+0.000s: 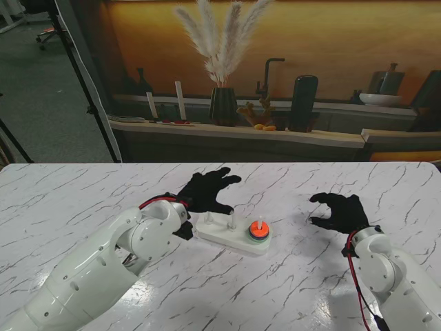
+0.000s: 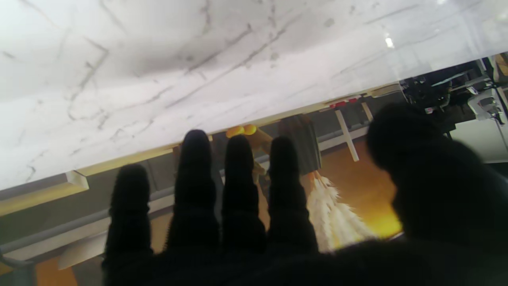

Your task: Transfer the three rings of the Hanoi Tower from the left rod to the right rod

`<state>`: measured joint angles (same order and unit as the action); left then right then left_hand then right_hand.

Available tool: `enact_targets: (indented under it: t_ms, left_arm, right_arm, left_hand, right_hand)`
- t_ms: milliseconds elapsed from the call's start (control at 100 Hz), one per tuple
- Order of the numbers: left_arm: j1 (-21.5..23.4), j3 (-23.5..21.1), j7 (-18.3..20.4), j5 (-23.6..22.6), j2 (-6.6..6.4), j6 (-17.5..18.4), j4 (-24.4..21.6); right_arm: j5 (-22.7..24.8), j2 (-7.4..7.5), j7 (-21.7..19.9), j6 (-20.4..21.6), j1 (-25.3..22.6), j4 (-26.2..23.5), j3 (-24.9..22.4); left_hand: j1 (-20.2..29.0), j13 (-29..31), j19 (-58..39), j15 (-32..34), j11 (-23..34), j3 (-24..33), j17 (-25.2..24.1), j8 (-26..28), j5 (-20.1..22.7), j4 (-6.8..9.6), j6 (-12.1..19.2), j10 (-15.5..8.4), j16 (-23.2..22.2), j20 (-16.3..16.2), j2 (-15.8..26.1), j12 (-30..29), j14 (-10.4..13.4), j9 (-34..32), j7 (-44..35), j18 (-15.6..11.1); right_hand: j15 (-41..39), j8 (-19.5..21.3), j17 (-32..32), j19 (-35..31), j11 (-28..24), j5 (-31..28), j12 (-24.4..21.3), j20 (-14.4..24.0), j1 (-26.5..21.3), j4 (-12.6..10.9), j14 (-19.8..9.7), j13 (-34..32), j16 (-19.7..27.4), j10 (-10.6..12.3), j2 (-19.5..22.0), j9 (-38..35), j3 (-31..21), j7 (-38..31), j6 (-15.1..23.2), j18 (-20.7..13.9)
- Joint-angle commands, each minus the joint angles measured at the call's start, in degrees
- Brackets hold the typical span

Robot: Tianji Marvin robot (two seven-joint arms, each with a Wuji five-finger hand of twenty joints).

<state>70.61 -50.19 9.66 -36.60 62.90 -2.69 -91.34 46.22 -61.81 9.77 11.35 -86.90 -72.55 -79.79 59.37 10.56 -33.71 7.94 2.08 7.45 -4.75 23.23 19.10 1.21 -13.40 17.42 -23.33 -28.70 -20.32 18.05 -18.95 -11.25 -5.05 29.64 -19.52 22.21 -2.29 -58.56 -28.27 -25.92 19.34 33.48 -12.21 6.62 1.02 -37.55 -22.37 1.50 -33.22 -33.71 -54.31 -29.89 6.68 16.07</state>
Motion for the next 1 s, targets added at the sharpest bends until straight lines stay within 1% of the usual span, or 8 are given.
enact_targets:
  t_ms: [0, 80, 180, 290, 400, 650, 820, 990]
  left_arm:
    - [1.0, -0.7, 0.5, -0.1, -0.56, 0.5, 0.2]
    - [2.4, -2.1, -0.2, -0.7, -0.60, 0.4, 0.3]
    - [4.3, -4.2, -1.2, 0.0, -0.47, 0.0, 0.7]
    - [6.5, -6.5, -3.5, 2.0, 0.07, -1.3, 1.3]
    - [8.3, -8.6, -6.2, 2.3, 0.56, -2.4, 2.0]
    - [11.8, -12.8, -12.1, 3.4, 1.68, -3.3, 3.7]
    - [13.5, -15.2, -15.5, 3.6, 2.23, -3.0, 5.0]
    - [15.4, -17.6, -16.4, 3.6, 2.29, -2.9, 4.9]
  right_arm:
    - [0.0, -0.54, 0.7, 0.7, -0.4, -1.4, 0.0]
    - [0.3, -0.55, 0.8, 1.1, -0.5, -2.2, -0.3]
    - [-0.6, -0.73, 0.6, 1.4, -0.7, -3.1, -0.6]
    - [-1.0, -0.81, 0.4, 1.9, -1.2, -4.2, -0.9]
    - [-1.2, -0.85, 0.1, 2.7, -2.0, -5.8, -1.4]
    - [-2.0, -0.86, -1.3, 5.5, -3.9, -10.3, -2.9]
    - [-2.6, -0.85, -2.3, 7.0, -5.0, -12.9, -3.6]
    - [-3.3, -0.71, -4.0, 7.6, -5.7, -14.6, -4.0]
  left_hand:
    - [0.0, -1.4, 2.1, -1.3, -0.4, -1.9, -0.6, -0.3, 0.1, -0.70, 0.2, 0.0, 0.5, 0.2, 2.1, -0.6, 0.5, 0.4, -0.3, 0.8]
    - [0.2, -1.0, 2.4, -1.1, -0.3, -4.1, -0.3, -0.1, 0.4, -0.97, 0.3, -0.2, 0.4, 0.3, 4.0, -0.4, 0.5, -0.5, -0.5, 0.5]
    - [0.4, -1.2, 6.9, -2.3, -0.2, -7.8, 0.3, 0.0, 1.6, -0.84, 1.1, -0.7, 2.3, 3.9, 7.7, -0.6, 1.4, -2.4, -0.7, -4.3]
    - [-0.3, -1.3, 8.7, -2.4, 0.2, -8.2, 0.2, -0.1, 2.9, -1.54, 2.1, -0.6, 3.0, 5.9, 10.7, -0.9, 1.7, -4.4, -1.0, -6.7]
    - [-1.3, -1.3, 8.7, -2.3, 0.3, -8.5, 0.2, -0.2, 3.1, -1.87, 2.6, -0.9, 3.2, 6.5, 13.2, -1.0, 2.0, -4.8, -1.0, -7.2]
    - [-4.3, -2.6, 10.6, -3.3, 0.1, -9.4, -0.8, -0.9, 3.3, -2.65, 4.9, -2.5, 4.4, 8.9, 16.9, -1.7, 4.0, -4.8, -0.5, -7.7]
    - [-7.2, -5.2, 19.4, -5.2, -0.3, -9.4, -0.9, -2.1, 1.8, -2.77, 5.5, -3.9, 6.1, 12.1, 18.1, -2.7, 5.8, -3.7, 0.5, -8.8]
    - [-9.4, -7.3, 26.4, -6.5, -0.8, -9.5, -1.4, -3.2, 0.3, -2.89, 6.4, -5.8, 7.1, 11.7, 18.9, -3.8, 6.9, -2.6, 1.7, -8.7]
  right_hand:
    - [-0.6, 0.4, 0.4, -0.7, -1.1, -1.6, 0.1, -0.2, 0.1, -1.4, -0.5, -0.2, -0.2, 0.7, -1.3, -2.0, -0.6, -0.9, -0.2, 5.7]
    - [-0.6, 0.4, 0.3, -0.7, -1.1, -1.6, 0.1, -0.2, 0.3, -1.4, -0.6, -0.3, -0.2, 0.7, -1.1, -2.0, -0.5, -0.8, -0.2, 5.7]
    - [-0.5, 0.4, 0.3, -0.7, -1.0, -1.6, 0.1, -0.2, 0.3, -1.4, -0.5, -0.2, -0.2, 0.7, -1.2, -1.9, -0.4, -0.8, -0.2, 5.7]
    - [-0.4, 0.4, 0.4, -0.6, -1.0, -1.7, 0.1, -0.2, 0.4, -1.4, -0.5, -0.2, -0.2, 0.7, -1.1, -2.0, -0.3, -0.8, -0.2, 5.6]
    - [0.6, 0.3, 0.6, 0.6, -0.6, -1.7, 0.0, -0.9, 1.0, -1.4, -1.7, 0.3, 0.3, 1.2, -0.6, -2.3, 0.4, -0.4, 0.0, 5.1]
    - [5.3, -0.1, 0.4, 4.2, 3.1, -1.7, -1.7, -6.8, 1.8, -1.9, -3.6, 1.0, 3.6, 2.5, 0.5, -3.3, 3.2, 1.0, 1.1, 3.2]
    - [6.8, -0.5, 0.9, 5.3, 5.5, -1.4, -3.0, -10.4, 2.0, -2.2, -3.7, 1.9, 4.9, 3.0, 1.1, -3.3, 5.3, 2.3, 1.8, 2.9]
    - [7.8, -0.8, 1.6, 6.0, 7.5, -1.0, -4.1, -13.3, 2.4, -2.7, -3.6, 2.9, 5.6, 3.1, 2.2, -3.0, 8.3, 3.6, 2.5, 2.9]
